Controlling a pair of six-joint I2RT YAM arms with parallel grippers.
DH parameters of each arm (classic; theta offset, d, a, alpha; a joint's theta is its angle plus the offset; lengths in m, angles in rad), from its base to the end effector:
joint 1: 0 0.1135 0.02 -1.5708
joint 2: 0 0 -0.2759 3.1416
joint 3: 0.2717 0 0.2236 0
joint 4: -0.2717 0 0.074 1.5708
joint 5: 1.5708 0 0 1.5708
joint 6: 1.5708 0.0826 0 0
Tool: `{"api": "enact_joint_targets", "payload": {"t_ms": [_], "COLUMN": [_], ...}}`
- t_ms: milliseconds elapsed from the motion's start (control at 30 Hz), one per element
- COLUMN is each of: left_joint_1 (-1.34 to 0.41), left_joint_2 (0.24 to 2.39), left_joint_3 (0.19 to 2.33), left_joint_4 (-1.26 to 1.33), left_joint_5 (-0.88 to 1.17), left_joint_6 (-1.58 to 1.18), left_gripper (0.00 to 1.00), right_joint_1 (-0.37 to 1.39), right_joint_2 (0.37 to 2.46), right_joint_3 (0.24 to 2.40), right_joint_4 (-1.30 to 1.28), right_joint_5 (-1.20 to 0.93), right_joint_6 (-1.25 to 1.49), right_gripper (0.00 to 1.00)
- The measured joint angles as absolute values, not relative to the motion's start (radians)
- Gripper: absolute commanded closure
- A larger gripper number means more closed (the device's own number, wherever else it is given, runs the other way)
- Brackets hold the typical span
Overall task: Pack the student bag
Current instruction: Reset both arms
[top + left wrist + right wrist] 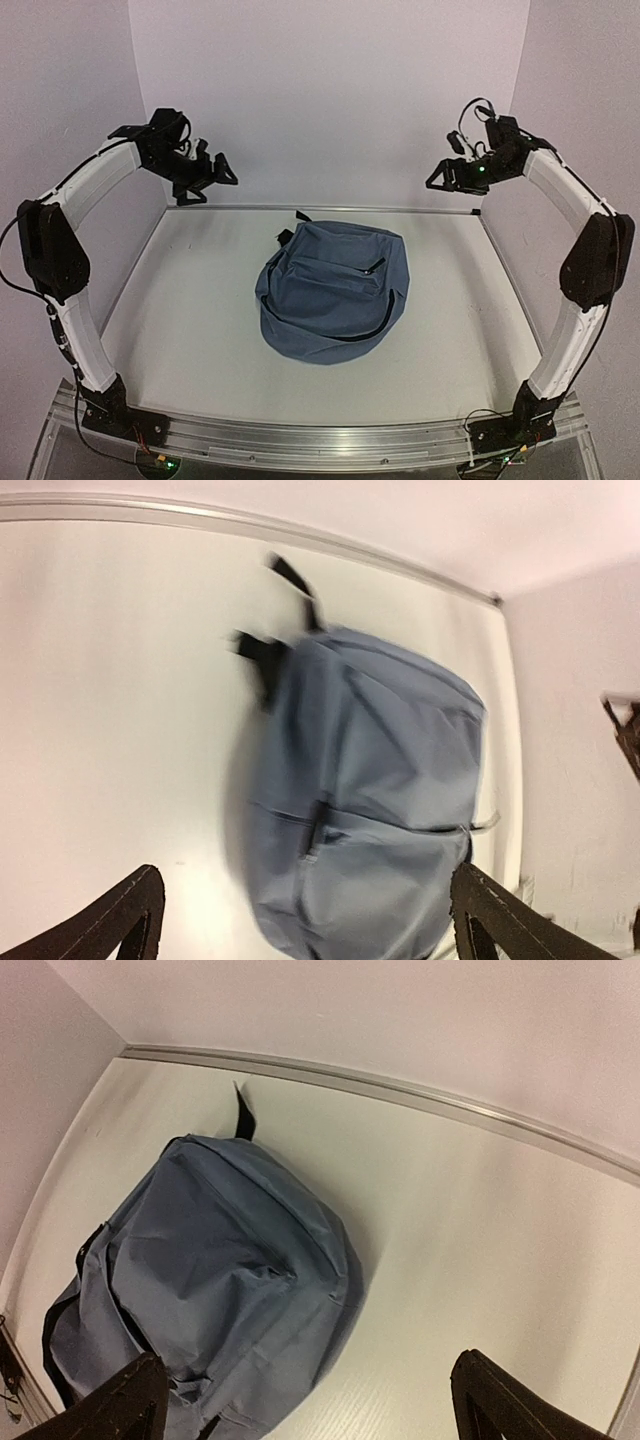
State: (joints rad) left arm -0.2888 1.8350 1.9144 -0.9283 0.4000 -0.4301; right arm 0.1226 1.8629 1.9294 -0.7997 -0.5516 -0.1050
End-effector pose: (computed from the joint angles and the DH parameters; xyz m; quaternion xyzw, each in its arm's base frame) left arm 0.3754 -0.1451 0.3441 0.0053 0.9196 -0.2957 0.2586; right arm 0.4092 0.0940 0.3553 -0.2098 0.8608 0.2522 0.3891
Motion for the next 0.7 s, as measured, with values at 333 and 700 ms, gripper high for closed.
{"api": "enact_joint_targets", "payload": {"t_ms": [333, 700], "left_joint_1": [-0.148, -0.15], "left_joint_2": [1.791, 1.787], "left_joint_3": [1.737, 1.364], "left_joint_4": [-0.955, -0.806], "left_joint_5": [0.359, 0.453], "left_joint_6": [-0.472, -0.597], "left_gripper": [0.0, 0.0], "right_joint_1": [-0.083, -0.109], "right_joint_2": [1.74, 1.761], "right_joint_3": [1.537, 1.413], "right_joint_4": [-0.814, -0.825], "right_joint_5": [-0.588, -0.592], "right_joint_6": [-0.105, -0.184], "right_gripper": [0.02, 0.02]}}
